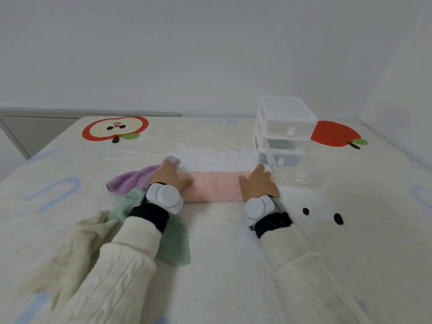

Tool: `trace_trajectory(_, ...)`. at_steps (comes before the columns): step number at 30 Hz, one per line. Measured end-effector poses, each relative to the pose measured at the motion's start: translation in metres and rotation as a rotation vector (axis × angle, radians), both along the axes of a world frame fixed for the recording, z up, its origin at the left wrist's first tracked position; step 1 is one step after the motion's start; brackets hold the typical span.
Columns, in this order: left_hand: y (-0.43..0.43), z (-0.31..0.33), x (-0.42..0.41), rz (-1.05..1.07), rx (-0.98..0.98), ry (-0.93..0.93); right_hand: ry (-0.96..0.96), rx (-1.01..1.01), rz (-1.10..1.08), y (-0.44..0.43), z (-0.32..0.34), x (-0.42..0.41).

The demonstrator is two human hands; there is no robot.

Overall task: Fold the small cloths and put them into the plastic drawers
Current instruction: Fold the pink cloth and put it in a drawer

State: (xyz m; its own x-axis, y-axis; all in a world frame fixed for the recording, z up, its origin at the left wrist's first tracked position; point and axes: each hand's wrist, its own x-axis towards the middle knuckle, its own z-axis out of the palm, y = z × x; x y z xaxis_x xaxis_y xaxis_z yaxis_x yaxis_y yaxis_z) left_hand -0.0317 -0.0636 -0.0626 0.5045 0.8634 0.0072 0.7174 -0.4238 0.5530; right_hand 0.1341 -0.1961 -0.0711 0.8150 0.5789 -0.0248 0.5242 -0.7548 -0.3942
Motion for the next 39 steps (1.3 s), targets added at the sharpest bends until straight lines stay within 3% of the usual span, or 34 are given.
trace_trajectory(4,-0.012,-0.002,-0.001,0.082,-0.015,-0.113,0.037,-0.032,-0.035,0.001,0.001,0.002)
trace_trajectory(8,-0.017,-0.013,-0.001,0.020,-0.052,-0.237,0.135,0.005,-0.015,0.001,0.003,0.003)
trace_trajectory(19,-0.015,-0.015,-0.010,0.041,-0.191,-0.516,0.116,0.385,0.243,0.014,0.026,-0.021)
trace_trajectory(25,-0.018,-0.013,-0.010,0.064,-0.259,-0.599,0.202,0.264,0.396,0.028,0.025,-0.047)
trace_trajectory(30,-0.018,-0.013,-0.006,0.067,-0.325,-0.647,0.126,0.186,0.472,0.026,0.018,-0.044)
trace_trajectory(34,-0.019,-0.009,-0.001,0.088,-0.356,-0.661,-0.069,-0.005,0.606,0.026,0.009,-0.034)
trace_trajectory(39,-0.025,0.009,0.017,0.084,-0.317,-0.616,-0.009,-0.024,0.659,0.022,0.009,-0.030)
